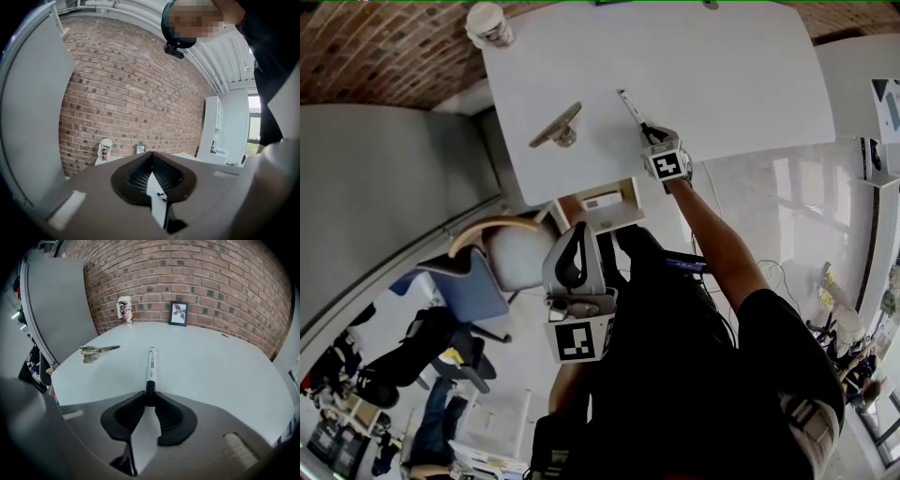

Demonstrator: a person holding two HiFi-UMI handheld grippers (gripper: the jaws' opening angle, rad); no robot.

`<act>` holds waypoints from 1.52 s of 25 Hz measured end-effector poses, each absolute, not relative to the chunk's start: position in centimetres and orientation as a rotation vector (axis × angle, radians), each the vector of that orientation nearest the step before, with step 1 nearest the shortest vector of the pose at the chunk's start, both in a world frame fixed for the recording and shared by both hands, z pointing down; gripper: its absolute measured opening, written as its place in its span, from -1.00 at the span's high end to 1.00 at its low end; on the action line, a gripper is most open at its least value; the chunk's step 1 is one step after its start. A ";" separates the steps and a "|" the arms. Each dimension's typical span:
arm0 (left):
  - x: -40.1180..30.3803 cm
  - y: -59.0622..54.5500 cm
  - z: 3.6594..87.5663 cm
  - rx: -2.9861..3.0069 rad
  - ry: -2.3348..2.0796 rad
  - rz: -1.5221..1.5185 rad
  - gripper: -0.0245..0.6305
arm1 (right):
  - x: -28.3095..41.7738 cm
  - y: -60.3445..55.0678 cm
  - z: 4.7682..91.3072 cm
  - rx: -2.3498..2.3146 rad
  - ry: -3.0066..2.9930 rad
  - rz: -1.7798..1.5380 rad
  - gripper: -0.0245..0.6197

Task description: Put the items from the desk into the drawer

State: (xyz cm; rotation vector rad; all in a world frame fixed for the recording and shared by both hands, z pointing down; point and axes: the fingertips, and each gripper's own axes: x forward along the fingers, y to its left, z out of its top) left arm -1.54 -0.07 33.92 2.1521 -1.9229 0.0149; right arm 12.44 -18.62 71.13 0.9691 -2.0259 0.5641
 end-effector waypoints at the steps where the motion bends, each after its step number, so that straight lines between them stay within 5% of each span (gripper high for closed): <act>1: -1.8 0.0 33.8 2.156 -1.923 0.006 0.88 | 12.5 -18.6 71.1 0.976 -2.018 0.570 0.70; 25: -4.7 2.7 35.0 2.243 -1.836 -0.034 0.88 | 13.1 -1.5 62.7 0.766 -2.144 0.782 0.70; 38: -5.1 3.6 37.0 2.203 -1.818 -0.006 0.88 | 10.9 3.4 65.0 0.558 -2.108 0.725 0.70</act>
